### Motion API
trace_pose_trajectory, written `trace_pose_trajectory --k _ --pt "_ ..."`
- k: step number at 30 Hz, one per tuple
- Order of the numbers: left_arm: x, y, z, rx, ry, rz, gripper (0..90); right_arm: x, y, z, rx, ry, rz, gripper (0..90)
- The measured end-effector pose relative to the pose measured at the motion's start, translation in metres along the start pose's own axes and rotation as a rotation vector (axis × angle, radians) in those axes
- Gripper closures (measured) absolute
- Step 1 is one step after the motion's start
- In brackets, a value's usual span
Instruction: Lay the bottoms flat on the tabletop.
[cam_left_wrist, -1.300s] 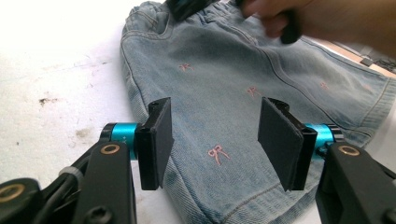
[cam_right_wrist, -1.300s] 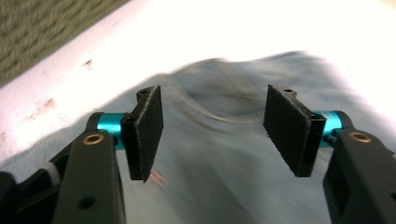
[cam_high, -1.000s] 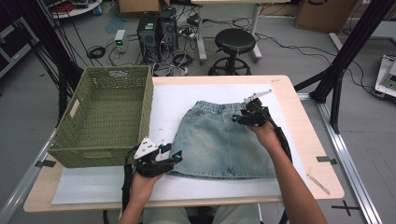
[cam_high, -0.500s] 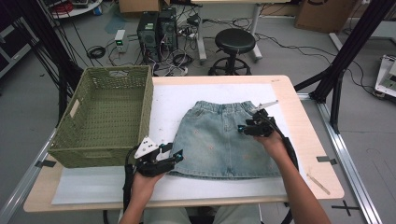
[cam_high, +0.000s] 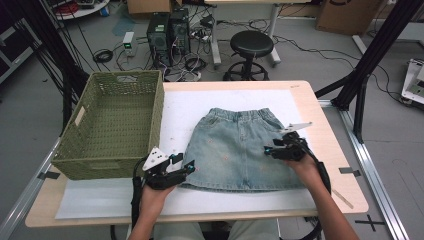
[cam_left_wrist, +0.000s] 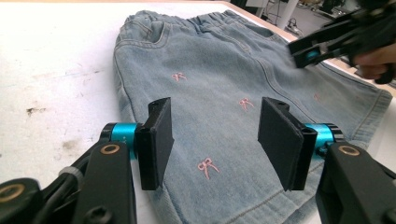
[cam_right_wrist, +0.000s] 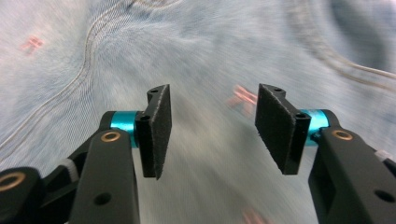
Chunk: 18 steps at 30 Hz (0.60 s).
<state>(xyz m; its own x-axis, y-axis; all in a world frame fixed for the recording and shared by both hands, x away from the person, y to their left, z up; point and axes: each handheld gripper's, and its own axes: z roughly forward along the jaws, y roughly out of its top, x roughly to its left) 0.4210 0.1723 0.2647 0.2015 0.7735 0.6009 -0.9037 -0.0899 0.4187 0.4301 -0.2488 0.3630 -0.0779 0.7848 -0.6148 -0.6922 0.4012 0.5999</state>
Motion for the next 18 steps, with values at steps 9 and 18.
trace_pose_trajectory --k 9,18 --pt "0.002 -0.005 -0.002 0.009 0.015 -0.015 44.8 -0.02 -0.05 -0.027 0.054 -0.08 0.023 56.0" --pt "-0.005 -0.018 0.0 0.128 0.068 0.016 54.7 -0.012 -0.039 -0.048 -0.062 -0.072 0.018 46.6"
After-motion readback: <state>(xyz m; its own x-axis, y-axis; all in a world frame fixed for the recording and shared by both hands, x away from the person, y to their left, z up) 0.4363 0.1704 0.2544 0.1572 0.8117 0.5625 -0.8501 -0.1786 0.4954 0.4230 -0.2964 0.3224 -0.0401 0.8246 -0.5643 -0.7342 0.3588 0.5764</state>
